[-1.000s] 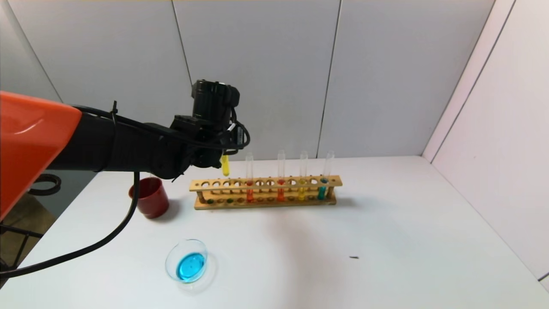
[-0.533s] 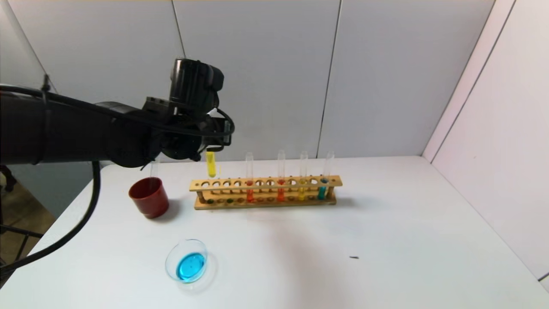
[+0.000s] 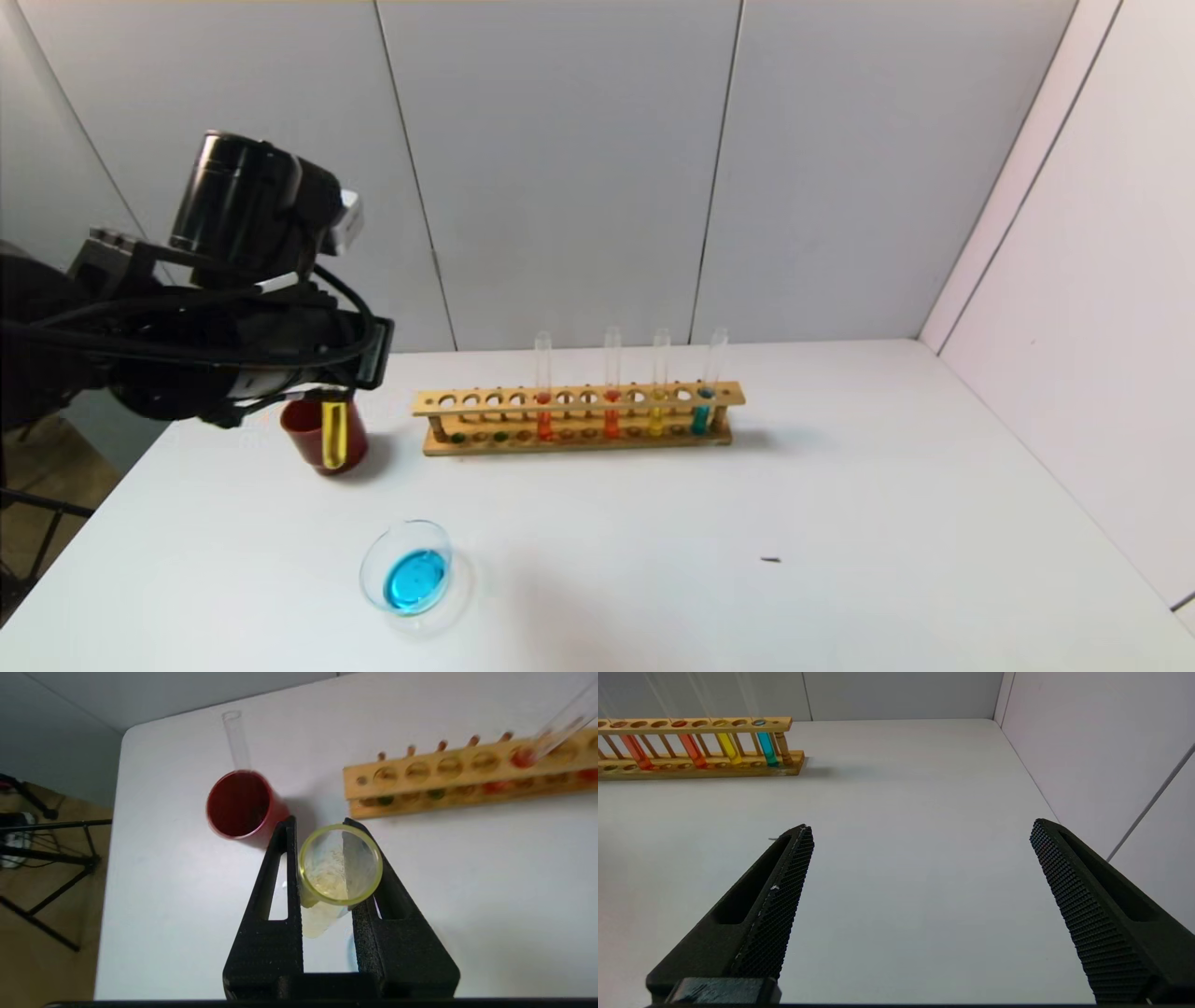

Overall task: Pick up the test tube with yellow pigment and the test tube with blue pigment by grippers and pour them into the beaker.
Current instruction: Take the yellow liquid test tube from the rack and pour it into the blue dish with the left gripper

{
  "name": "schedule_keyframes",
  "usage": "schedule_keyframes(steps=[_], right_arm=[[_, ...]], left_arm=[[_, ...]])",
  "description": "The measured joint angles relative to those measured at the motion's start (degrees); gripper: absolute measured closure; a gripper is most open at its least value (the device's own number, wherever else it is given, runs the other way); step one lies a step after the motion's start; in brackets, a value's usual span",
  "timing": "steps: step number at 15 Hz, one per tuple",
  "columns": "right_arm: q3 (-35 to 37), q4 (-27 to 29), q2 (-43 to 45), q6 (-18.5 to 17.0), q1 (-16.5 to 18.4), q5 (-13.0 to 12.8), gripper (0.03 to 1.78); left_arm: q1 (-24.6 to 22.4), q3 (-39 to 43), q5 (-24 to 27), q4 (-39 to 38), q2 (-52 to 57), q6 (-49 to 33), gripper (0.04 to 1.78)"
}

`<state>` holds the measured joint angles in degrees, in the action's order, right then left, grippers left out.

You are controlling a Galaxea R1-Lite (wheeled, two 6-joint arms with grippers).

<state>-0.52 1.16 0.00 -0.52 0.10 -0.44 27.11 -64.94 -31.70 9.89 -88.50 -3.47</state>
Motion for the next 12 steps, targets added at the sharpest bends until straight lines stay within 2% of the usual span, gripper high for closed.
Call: schedule_keyframes(steps=[5, 12], right_arm=[[0.0, 0.0, 0.0, 0.0, 0.0, 0.0, 0.11], [0.0, 0.0, 0.0, 0.0, 0.0, 0.0, 0.11]], left_arm=[[-5.1, 8.3, 4.0, 0.5, 6.0, 10.3, 1.48], [-6.4, 14.4, 4.7, 0.5, 7.4, 23.2, 1.48]])
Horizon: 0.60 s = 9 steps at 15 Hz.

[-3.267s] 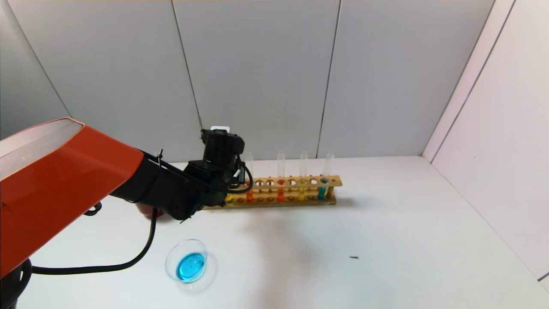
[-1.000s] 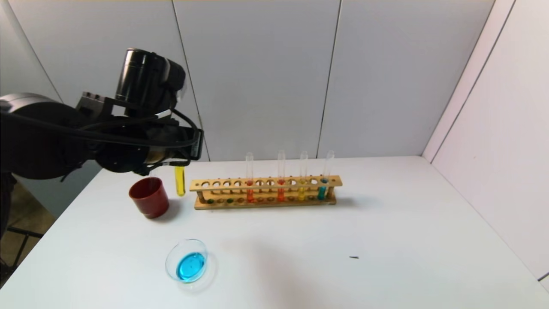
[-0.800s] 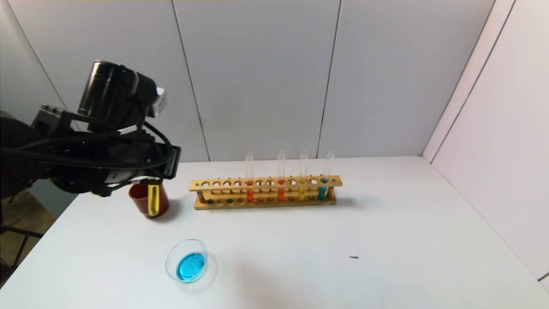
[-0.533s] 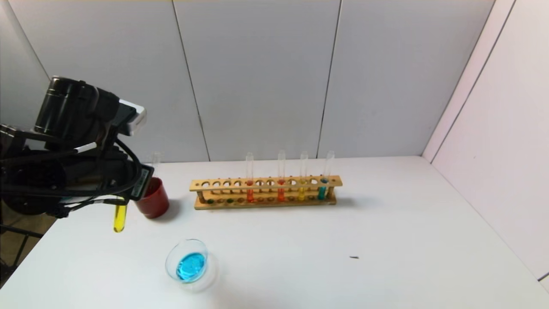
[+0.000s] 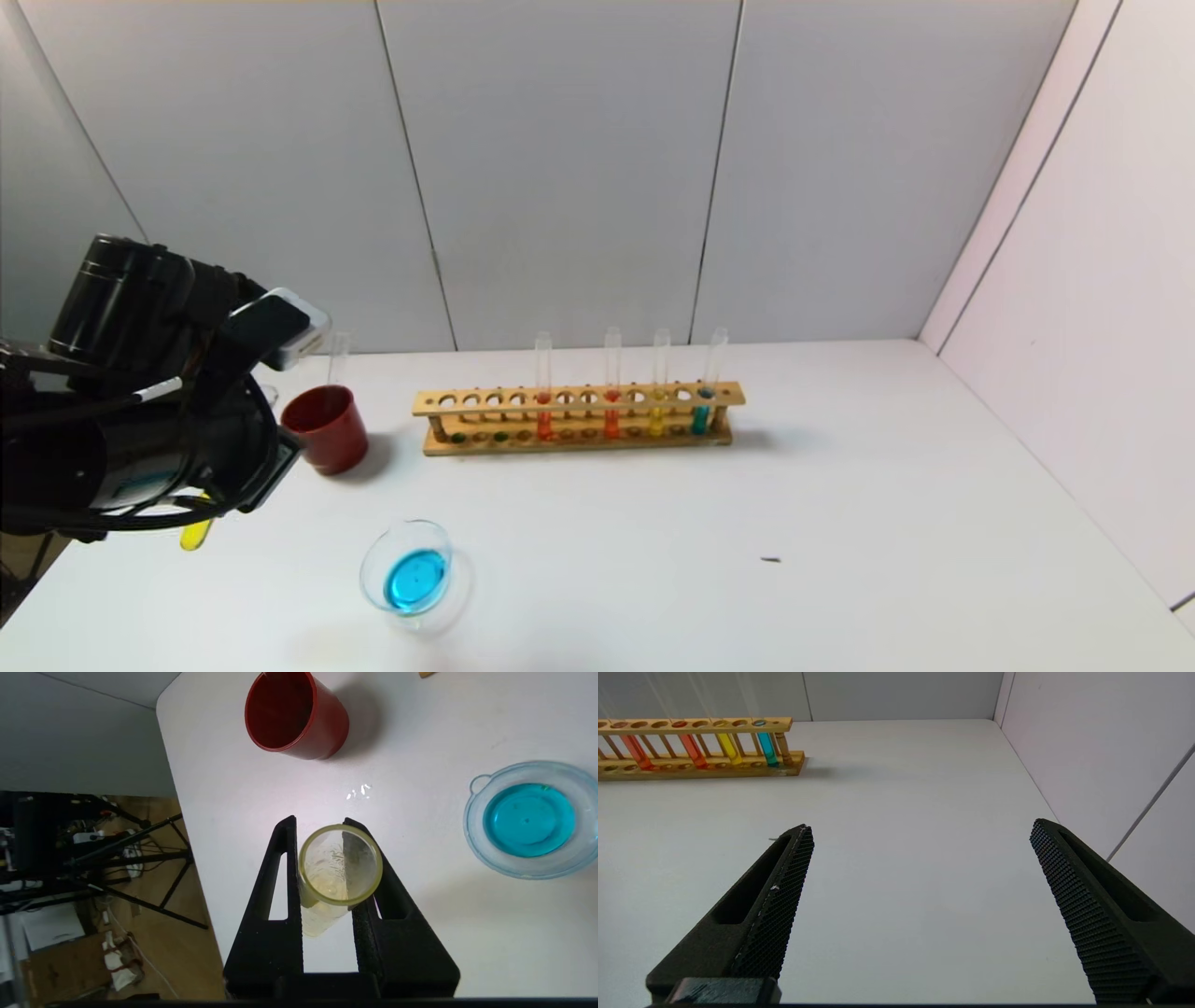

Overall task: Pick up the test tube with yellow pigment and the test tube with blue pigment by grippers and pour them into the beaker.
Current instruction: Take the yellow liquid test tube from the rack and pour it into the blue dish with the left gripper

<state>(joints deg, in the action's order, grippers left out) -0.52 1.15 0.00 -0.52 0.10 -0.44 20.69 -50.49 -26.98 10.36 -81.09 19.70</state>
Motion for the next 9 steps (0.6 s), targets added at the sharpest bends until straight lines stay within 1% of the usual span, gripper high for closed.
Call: schedule_keyframes(steps=[4, 7, 9], right_arm=[[0.0, 0.0, 0.0, 0.0, 0.0, 0.0, 0.11], [0.0, 0.0, 0.0, 0.0, 0.0, 0.0, 0.11], [0.0, 0.0, 0.0, 0.0, 0.0, 0.0, 0.11]], left_arm=[[-0.3, 1.1, -0.4, 0.1, -2.4, 7.6, 1.48], [-0.2, 1.5, -0.7, 0.7, -5.2, 9.0, 1.48], [0.5, 1.2, -0.9, 4.8, -6.8, 9.5, 1.48]])
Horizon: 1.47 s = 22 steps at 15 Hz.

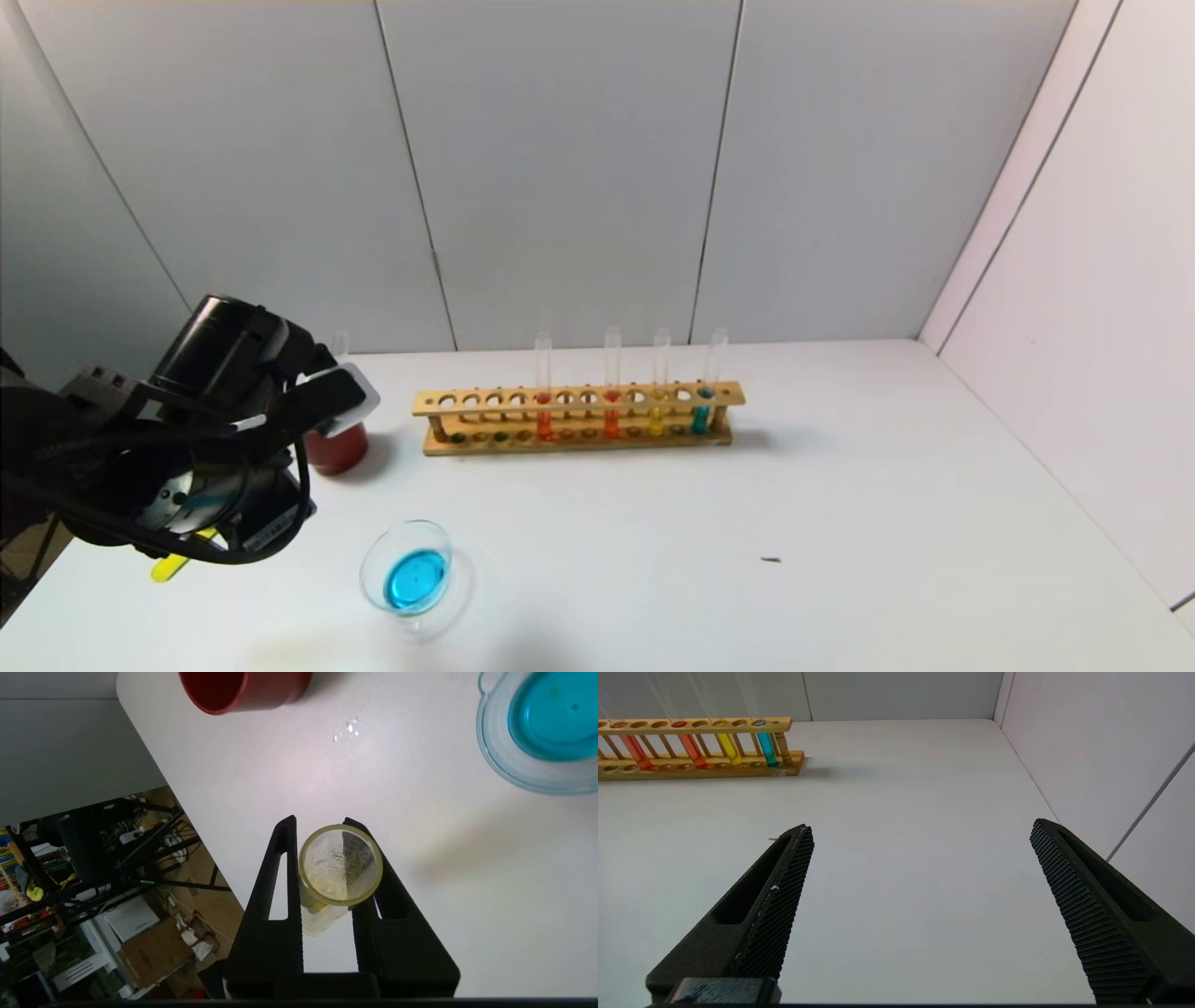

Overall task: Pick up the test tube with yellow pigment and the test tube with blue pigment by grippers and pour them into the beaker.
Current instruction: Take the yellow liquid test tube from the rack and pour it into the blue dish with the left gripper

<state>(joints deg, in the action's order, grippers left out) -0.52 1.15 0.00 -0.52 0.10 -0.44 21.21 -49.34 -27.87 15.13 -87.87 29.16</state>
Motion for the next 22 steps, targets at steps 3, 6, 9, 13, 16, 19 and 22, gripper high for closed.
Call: schedule_keyframes(steps=[3, 6, 9, 13, 16, 19, 22], right_arm=[[0.0, 0.0, 0.0, 0.0, 0.0, 0.0, 0.11], [0.0, 0.0, 0.0, 0.0, 0.0, 0.0, 0.11], [0.0, 0.0, 0.0, 0.0, 0.0, 0.0, 0.11], [0.0, 0.0, 0.0, 0.0, 0.0, 0.0, 0.11], [0.0, 0.0, 0.0, 0.0, 0.0, 0.0, 0.11], [0.0, 0.0, 0.0, 0.0, 0.0, 0.0, 0.11], [0.0, 0.0, 0.0, 0.0, 0.0, 0.0, 0.11]], left_arm=[[2.4, -1.5, -3.5, 8.2, -2.4, 0.3, 1.48], [4.0, -2.3, -4.9, 10.4, -6.1, 0.5, 1.48], [5.0, -3.7, -5.2, 13.4, -9.9, 0.5, 1.48], [6.3, -6.5, -5.3, 16.3, -13.4, 0.5, 1.48], [7.1, -9.0, -5.4, 21.0, -15.1, 0.3, 1.48], [7.6, -10.2, -5.5, 24.4, -16.2, 0.2, 1.48], [7.8, -10.5, -7.0, 24.5, -18.2, 0.1, 1.48]])
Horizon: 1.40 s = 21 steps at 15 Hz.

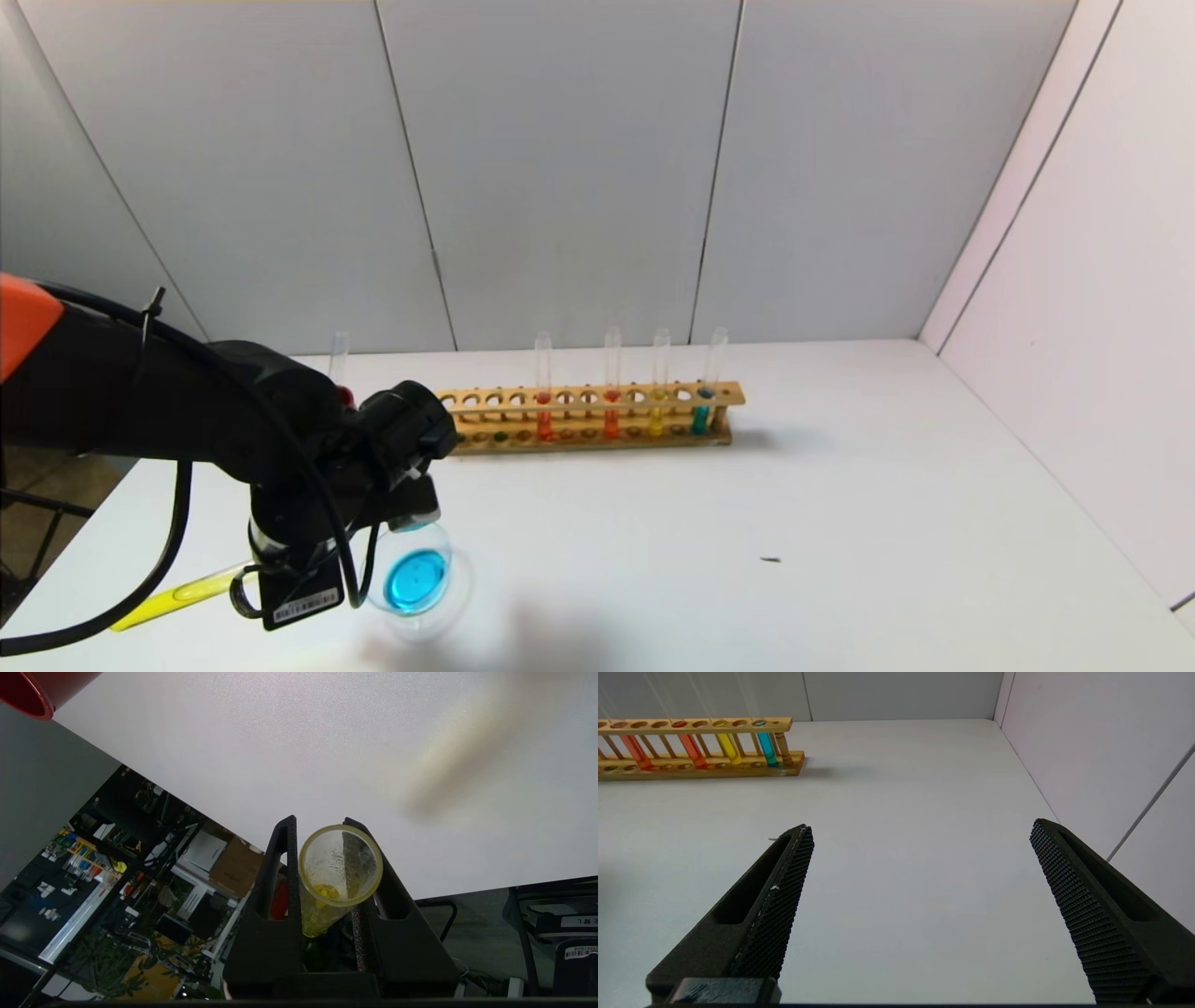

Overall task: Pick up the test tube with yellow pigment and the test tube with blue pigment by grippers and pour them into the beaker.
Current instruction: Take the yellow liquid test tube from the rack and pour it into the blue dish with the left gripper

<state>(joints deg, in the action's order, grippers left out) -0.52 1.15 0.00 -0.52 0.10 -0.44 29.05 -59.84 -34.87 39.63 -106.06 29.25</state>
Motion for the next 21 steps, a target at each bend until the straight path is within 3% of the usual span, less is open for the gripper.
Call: schedule_keyframes(steps=[9, 14, 21], right_arm=[[0.0, 0.0, 0.0, 0.0, 0.0, 0.0, 0.11], [0.0, 0.0, 0.0, 0.0, 0.0, 0.0, 0.11], [0.0, 0.0, 0.0, 0.0, 0.0, 0.0, 0.11]], left_arm=[[0.5, -2.7, -0.2, 2.2, -5.2, 0.0, 1.48], [1.0, -5.8, -0.2, 8.4, -6.7, -0.1, 1.48], [2.5, -9.2, -0.9, 11.2, -9.9, -0.2, 1.48]])
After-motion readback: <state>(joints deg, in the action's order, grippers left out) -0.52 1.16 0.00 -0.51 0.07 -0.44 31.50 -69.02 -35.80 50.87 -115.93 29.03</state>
